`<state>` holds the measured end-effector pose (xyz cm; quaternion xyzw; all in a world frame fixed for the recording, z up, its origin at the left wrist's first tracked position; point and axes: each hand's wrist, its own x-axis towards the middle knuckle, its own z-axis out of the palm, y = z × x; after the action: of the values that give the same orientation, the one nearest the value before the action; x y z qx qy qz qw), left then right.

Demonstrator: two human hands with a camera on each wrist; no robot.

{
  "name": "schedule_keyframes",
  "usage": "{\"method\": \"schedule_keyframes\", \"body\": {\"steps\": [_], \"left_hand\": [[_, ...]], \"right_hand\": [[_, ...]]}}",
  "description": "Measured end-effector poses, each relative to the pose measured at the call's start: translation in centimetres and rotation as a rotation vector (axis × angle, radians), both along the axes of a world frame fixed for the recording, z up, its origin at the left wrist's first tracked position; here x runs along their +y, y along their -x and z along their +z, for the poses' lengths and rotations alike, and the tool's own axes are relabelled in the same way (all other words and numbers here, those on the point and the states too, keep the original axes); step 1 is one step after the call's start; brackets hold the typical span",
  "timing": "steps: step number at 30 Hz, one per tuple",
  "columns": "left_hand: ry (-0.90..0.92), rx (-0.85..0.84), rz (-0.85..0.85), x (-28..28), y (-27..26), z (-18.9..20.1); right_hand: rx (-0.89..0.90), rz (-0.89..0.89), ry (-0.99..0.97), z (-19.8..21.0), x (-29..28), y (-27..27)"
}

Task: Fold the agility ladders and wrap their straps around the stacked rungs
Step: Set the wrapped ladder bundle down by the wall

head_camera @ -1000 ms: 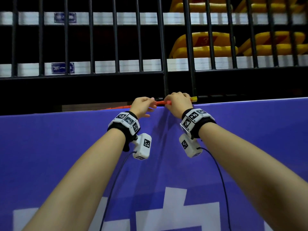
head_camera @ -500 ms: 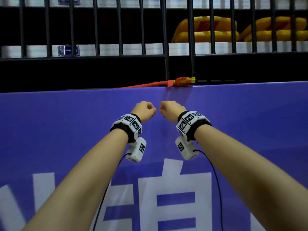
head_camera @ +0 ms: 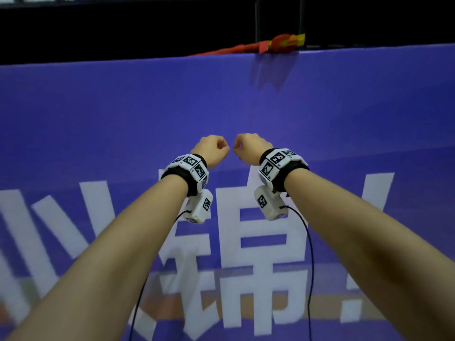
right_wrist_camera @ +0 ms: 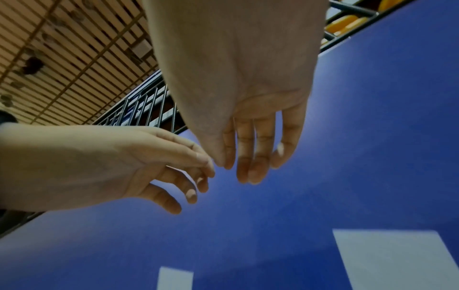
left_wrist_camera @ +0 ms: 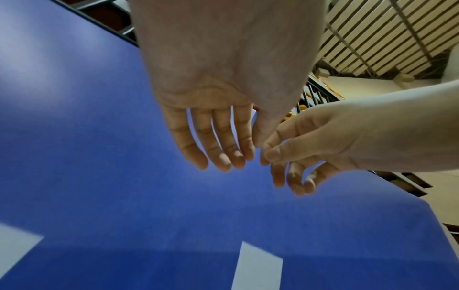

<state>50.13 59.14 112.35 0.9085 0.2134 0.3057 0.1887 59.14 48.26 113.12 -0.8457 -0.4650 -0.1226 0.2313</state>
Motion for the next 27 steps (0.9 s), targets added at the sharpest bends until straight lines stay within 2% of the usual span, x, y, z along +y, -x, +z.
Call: {"method": "schedule_keyframes", "body": {"steps": [5,11,18,27], "left_hand": [[-0.028,0.009,0.061,-1.8,3.4,-4.1],[0.044,-0.036,0.150,-6.2,8.6,-9.5],[0.169,0.009,0.280,-10.8,17.0,-16.7],[0.219,0.086,0.393,-15.1,29.6,-23.6]], "right_hand": [[0.052,0.081,-0.044,-4.2,-1.5,2.7],[0.151,0.224,-0.088,-9.5,-4.0,6.8],[0.262,0.365,0.002,-16.1,-7.1,14.6],[0.301,0.475,0.077,-22.6,-10.3,25.3]]}}
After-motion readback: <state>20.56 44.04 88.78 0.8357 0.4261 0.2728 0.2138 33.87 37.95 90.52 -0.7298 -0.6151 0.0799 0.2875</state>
